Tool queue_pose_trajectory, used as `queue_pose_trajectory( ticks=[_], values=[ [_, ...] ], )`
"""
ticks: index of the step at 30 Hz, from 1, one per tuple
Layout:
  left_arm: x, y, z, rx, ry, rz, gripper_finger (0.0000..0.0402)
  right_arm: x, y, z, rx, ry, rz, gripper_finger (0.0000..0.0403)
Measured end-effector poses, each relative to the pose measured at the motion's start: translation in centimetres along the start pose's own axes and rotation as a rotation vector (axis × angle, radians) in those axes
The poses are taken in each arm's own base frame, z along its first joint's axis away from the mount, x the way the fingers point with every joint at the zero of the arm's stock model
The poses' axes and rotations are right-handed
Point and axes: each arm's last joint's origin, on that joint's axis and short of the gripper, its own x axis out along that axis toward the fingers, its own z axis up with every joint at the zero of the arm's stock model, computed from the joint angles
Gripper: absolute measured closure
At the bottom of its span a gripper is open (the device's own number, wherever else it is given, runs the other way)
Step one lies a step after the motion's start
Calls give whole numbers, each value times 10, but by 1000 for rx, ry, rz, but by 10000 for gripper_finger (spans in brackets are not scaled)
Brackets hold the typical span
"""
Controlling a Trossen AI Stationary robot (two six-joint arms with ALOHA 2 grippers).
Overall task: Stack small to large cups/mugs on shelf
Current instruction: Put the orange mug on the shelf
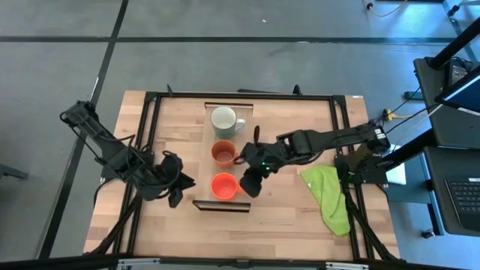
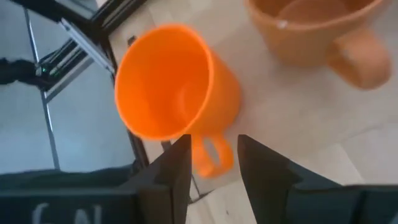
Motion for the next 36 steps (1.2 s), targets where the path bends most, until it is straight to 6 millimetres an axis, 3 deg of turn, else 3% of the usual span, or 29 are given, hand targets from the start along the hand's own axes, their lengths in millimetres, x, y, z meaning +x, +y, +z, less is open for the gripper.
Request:
queue_pose_trajectory(
  ticks=[12,36],
  values=[
    [26,7,-3,-34,-14,-65,333,22,-8,-9,1,53,39,271],
    [42,22,21,-6,9,-72,333,25,0,-1,-28,-39,122,271]
  ],
)
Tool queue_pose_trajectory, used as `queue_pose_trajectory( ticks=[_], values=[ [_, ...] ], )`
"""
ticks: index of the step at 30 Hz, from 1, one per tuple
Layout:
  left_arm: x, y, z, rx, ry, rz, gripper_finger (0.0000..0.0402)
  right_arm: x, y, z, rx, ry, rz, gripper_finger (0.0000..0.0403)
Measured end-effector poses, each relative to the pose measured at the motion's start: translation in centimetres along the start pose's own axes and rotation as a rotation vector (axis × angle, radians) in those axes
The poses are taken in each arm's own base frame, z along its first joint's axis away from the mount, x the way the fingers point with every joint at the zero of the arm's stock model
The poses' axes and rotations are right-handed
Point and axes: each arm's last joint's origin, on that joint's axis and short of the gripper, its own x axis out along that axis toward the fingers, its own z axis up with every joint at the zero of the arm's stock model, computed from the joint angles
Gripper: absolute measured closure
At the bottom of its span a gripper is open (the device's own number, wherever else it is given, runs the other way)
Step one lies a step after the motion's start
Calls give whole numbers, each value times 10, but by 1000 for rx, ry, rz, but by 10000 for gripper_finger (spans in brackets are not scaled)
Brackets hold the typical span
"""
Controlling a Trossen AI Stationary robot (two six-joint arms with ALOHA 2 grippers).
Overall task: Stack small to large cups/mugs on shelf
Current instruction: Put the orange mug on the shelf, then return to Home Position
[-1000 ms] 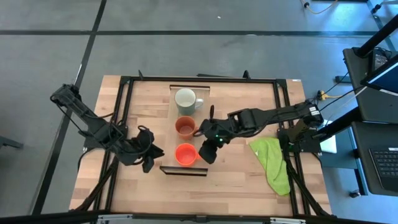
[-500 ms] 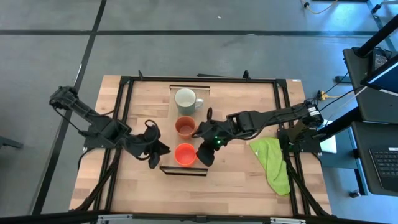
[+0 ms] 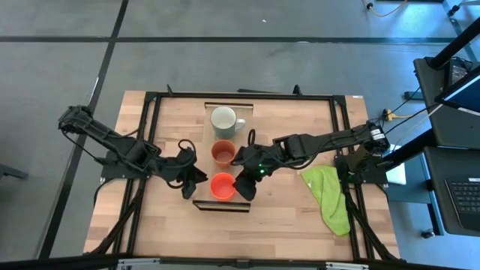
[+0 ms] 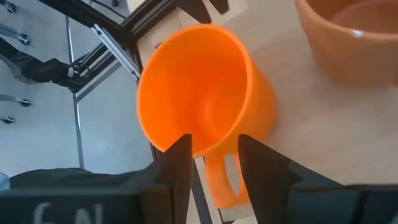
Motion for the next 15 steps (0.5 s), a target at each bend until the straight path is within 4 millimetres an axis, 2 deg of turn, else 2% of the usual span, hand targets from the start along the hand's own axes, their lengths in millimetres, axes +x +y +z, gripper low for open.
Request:
queue_pose_trajectory(
  ticks=[10,15],
  values=[
    [0,0,0,0,0,0,333,0,5,6,-42,-71,48,271],
    [0,0,0,0,17,-14,333,0,3,5,-45,-52,30,271]
  ],
)
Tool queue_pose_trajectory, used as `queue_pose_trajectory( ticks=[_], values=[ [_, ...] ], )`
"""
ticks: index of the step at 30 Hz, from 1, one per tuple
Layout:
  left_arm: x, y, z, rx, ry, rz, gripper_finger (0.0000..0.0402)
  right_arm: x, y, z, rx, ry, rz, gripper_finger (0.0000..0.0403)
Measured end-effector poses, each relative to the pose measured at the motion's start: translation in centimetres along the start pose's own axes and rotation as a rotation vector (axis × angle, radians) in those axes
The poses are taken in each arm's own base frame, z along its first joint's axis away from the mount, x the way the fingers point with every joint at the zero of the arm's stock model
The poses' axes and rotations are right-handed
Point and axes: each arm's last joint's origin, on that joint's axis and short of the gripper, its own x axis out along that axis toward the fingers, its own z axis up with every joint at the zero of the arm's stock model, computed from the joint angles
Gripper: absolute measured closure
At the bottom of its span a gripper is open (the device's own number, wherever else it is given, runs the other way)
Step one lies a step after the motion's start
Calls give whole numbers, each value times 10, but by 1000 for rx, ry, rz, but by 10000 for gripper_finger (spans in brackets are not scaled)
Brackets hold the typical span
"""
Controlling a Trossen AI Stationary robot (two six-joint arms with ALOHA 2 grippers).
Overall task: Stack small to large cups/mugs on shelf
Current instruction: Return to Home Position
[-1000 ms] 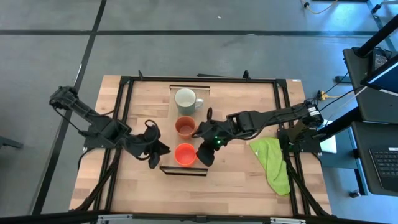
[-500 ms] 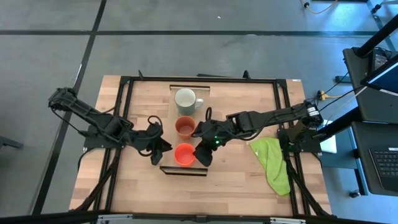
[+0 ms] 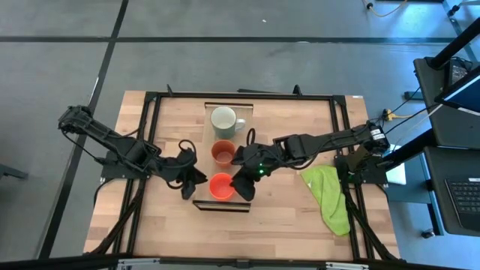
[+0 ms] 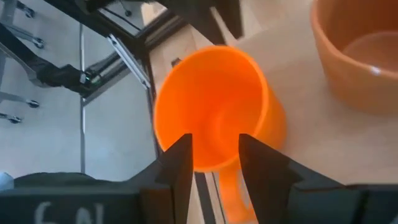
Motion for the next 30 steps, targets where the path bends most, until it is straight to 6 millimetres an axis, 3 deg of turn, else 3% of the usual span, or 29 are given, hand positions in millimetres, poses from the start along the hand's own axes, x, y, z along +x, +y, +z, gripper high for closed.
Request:
queue_pose_trajectory(
  ticks=[4,9,15,18,22,25,30],
  values=[
    [-3,-6,2,6,-17,-75,333,0,-6,-1,2,40,-26,271],
    [-29,-21,15,75,-142,-323,333,-14,6,9,-95,18,72,271],
    [-85,-27,29,265,-293,-702,333,-76,34,38,-315,-66,184,271],
    [-110,-20,32,260,-356,-794,333,-110,44,46,-346,-72,241,271],
    [-133,-11,32,190,-386,-853,333,-147,58,48,-396,-106,300,271],
    [-141,-6,32,232,-455,-816,333,-166,61,46,-478,-89,325,271],
    [-155,8,33,412,-561,-768,333,-207,40,44,-575,-135,309,271]
  ],
)
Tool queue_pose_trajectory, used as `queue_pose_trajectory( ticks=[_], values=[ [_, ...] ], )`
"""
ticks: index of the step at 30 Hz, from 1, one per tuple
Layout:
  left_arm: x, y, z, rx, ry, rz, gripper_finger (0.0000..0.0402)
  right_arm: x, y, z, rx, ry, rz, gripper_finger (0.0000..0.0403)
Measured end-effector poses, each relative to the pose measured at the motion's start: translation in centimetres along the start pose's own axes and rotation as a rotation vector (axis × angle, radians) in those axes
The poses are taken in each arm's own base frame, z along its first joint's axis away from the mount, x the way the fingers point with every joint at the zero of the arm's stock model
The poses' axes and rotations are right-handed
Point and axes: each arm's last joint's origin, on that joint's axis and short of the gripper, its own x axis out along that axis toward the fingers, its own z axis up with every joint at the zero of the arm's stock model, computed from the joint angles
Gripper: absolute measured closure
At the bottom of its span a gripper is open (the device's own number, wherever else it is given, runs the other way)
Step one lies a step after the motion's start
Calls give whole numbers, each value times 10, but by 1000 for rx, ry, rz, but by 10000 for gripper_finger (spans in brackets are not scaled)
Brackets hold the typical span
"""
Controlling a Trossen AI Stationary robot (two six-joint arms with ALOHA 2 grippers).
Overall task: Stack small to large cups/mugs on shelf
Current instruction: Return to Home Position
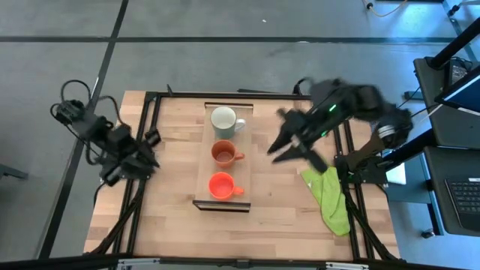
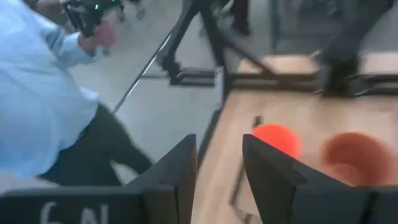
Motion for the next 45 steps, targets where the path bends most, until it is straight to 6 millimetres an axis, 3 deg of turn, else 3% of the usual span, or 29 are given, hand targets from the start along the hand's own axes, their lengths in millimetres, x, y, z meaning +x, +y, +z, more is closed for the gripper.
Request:
queue_pose_trajectory(
  ticks=[6,10,16,20,27,29,37,45],
  values=[
    [-46,1,8,138,-133,-97,333,-54,4,-15,-159,-164,40,271],
    [-64,10,-22,182,-215,-127,333,-69,6,-47,-199,-259,40,271],
    [-72,28,-83,266,-336,-127,333,-65,-11,-109,-222,-406,68,271],
    [-75,37,-107,290,-409,-74,333,-69,-22,-151,-226,-543,97,271],
    [-65,53,-144,242,-310,96,333,-65,-39,-221,-195,-701,109,271],
    [-64,55,-147,239,-324,111,333,-62,-43,-237,-183,-734,121,271],
    [-62,77,-179,67,-203,468,333,-50,-56,-291,-127,-762,85,271],
    [-60,86,-195,-74,-139,428,333,-44,-61,-338,-150,-924,132,271]
  ],
)
